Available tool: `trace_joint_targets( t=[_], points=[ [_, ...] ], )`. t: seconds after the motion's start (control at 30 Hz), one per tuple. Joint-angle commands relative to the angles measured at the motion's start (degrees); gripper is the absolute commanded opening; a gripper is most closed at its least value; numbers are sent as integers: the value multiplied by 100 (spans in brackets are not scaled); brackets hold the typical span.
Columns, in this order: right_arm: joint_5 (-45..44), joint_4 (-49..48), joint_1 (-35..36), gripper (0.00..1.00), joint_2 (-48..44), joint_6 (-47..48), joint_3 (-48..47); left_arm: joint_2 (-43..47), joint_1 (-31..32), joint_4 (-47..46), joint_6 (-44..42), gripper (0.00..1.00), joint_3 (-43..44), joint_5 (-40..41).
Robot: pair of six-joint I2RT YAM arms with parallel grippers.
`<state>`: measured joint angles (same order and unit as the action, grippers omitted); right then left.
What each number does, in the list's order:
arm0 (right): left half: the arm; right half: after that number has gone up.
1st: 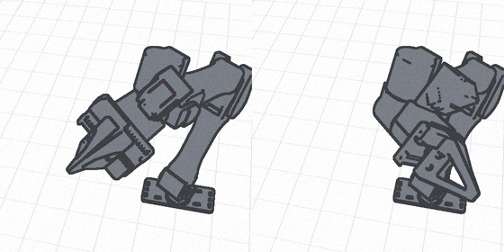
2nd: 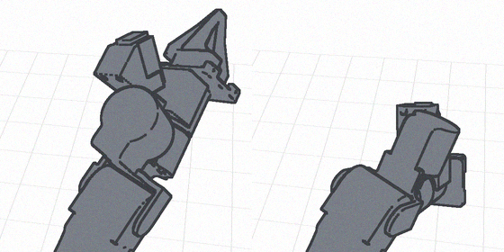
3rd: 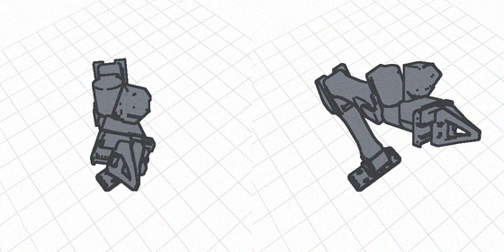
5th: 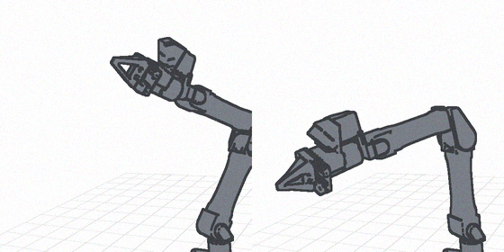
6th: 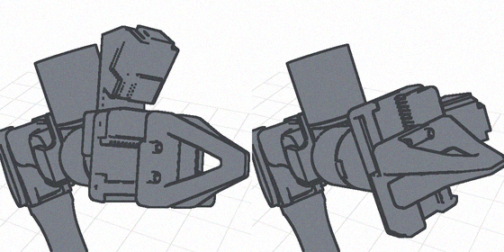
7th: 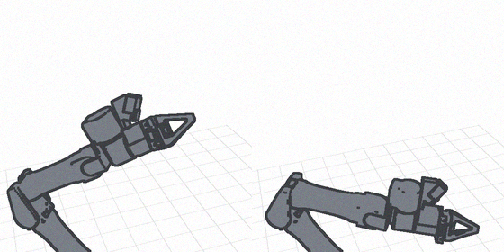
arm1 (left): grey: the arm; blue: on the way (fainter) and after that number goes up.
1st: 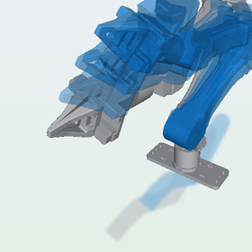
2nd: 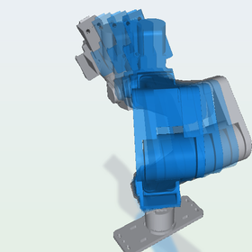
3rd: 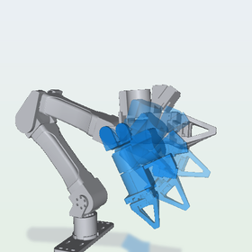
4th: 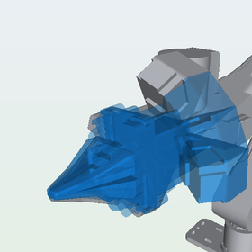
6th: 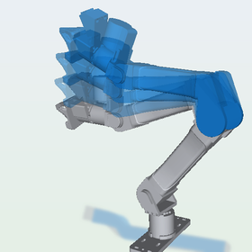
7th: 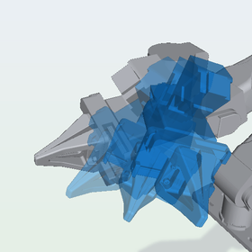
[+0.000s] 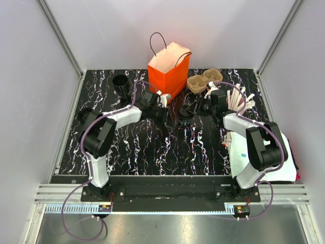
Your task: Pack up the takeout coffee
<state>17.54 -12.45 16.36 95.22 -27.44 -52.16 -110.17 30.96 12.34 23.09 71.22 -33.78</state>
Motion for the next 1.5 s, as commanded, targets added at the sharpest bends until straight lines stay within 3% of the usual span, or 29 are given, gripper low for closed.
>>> trace_joint_targets(
  t=[0.0,0.23,0.37,0.5,0.83,1.03,1.47],
  points=[
    [135,981,78,0,5,485,224,786,-345,-258,-427,34,-12,-540],
    [399,937,201,0,76,784,66,1401,-591,-30,-1078,50,-29,-683],
    [688,806,717,0,242,1116,-162,1516,-652,111,-1307,67,-3,-875],
    [1110,814,913,0,541,1232,-609,1385,-758,111,-1342,73,-29,-1130],
    [2253,840,1027,0,1121,1557,-1551,1235,-1461,418,-1693,75,23,-1913],
    [2254,919,1194,0,1245,1645,-1815,1235,-1549,717,-2045,76,-125,-2001],
    [2333,1025,1238,2,1157,1619,-2008,822,-1497,472,-2046,77,-311,-1799]
  ],
)
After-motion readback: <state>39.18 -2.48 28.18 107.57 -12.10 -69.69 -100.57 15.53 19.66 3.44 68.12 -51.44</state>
